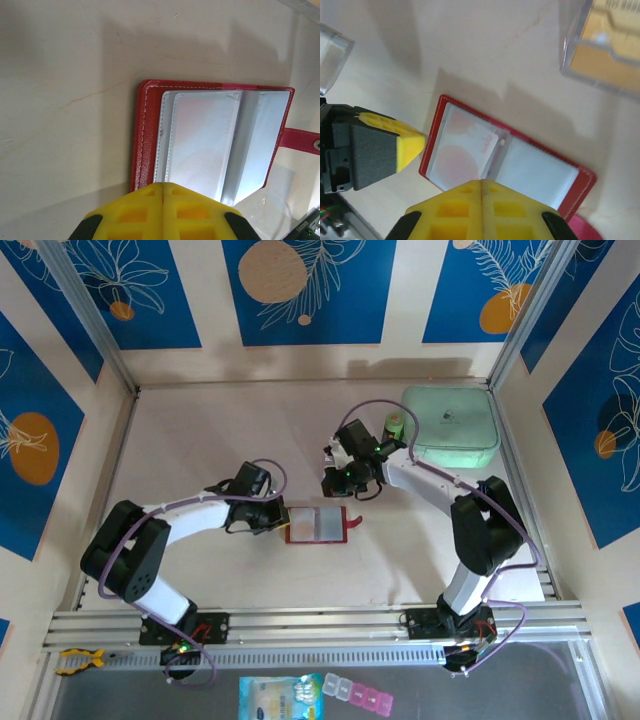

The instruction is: Take the credit cards out of the card holder

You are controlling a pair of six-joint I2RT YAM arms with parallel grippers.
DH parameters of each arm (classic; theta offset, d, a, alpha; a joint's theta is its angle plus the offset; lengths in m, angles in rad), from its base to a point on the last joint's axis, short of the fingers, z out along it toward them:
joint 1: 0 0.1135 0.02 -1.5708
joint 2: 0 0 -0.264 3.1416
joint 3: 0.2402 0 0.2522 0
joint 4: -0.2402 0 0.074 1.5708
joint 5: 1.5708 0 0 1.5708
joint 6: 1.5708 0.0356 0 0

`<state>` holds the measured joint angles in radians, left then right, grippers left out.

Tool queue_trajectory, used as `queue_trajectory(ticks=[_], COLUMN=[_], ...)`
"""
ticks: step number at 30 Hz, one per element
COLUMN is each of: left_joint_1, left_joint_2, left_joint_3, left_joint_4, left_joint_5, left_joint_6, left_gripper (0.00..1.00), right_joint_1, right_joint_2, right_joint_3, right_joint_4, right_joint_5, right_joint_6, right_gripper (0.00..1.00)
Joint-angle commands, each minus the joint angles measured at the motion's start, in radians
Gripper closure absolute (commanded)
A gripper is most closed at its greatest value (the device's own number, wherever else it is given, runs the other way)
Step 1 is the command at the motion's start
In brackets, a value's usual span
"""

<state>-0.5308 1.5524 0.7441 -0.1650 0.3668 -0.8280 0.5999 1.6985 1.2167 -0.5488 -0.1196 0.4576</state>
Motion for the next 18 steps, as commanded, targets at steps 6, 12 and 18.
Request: queue_trajectory(ticks=[6,12,18], left_joint_1=[0.01,0.011,0.01], left_joint_2=[0.01,0.042,0.056], left_joint_3=[-0.026,-0.028,-0.044], left_joint_4=[0.029,0.031,0.032], left_joint_5=[0.027,0.03,0.026], left_joint_6=[0.026,0.027,0.027], left_gripper=[1.0,1.0,1.0], right_joint_1=[0.047,0.064,0.088], right_joint_2=[-0.02,0.021,0.087], right_joint_3=[-0.069,-0.079,-0.05], right_joint_4=[0.096,0.11,0.12], right_joint_5=[-0.091,-0.128,-0.163], right_joint_6=[0.2,0.191,0.202], right_gripper=[1.0,1.0,0.98])
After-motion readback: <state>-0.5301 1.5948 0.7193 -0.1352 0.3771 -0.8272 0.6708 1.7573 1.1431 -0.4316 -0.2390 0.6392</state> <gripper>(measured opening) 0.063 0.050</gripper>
